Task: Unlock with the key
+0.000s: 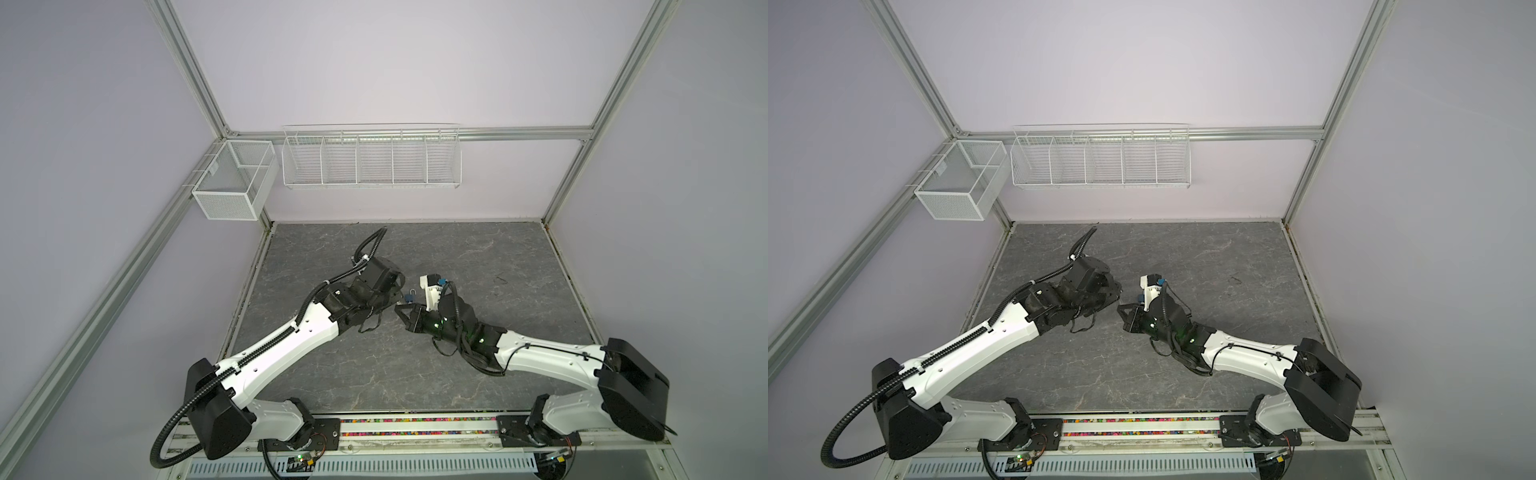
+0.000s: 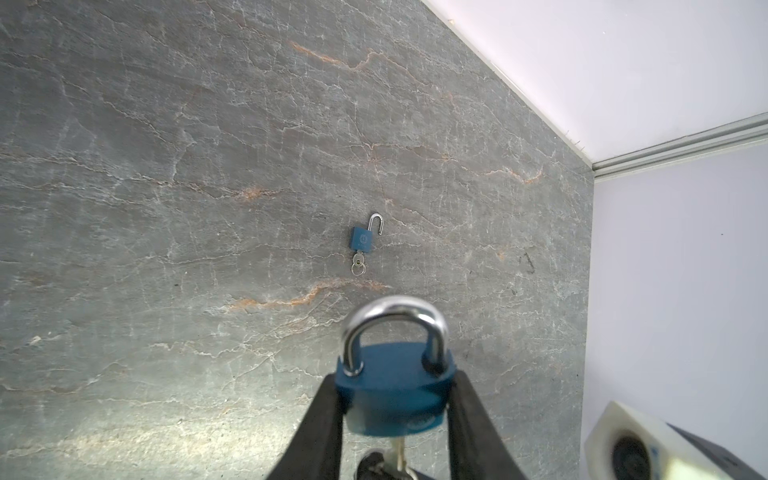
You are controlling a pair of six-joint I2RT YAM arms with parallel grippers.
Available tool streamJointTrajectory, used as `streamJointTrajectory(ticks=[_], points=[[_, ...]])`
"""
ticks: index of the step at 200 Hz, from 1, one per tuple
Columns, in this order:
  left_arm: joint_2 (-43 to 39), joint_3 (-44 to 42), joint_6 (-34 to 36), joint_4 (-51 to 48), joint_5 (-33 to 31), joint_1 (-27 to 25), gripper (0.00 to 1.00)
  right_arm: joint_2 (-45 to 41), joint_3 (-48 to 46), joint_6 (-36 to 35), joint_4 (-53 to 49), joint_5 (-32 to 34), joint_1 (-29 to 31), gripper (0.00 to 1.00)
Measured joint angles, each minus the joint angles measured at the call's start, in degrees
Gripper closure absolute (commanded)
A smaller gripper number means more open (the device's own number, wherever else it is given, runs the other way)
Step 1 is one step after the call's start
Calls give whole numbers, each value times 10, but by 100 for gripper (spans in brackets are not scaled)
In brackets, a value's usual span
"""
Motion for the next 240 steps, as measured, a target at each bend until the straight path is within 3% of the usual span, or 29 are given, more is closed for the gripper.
streamJointTrajectory(ticks=[129,240], points=[[-14,-34,-20,46,44,18,100,-5,12,-14,-39,21,3,94],[-18,-35,-23,47,43,23,100,0,34,-42,-65,2,0,94]])
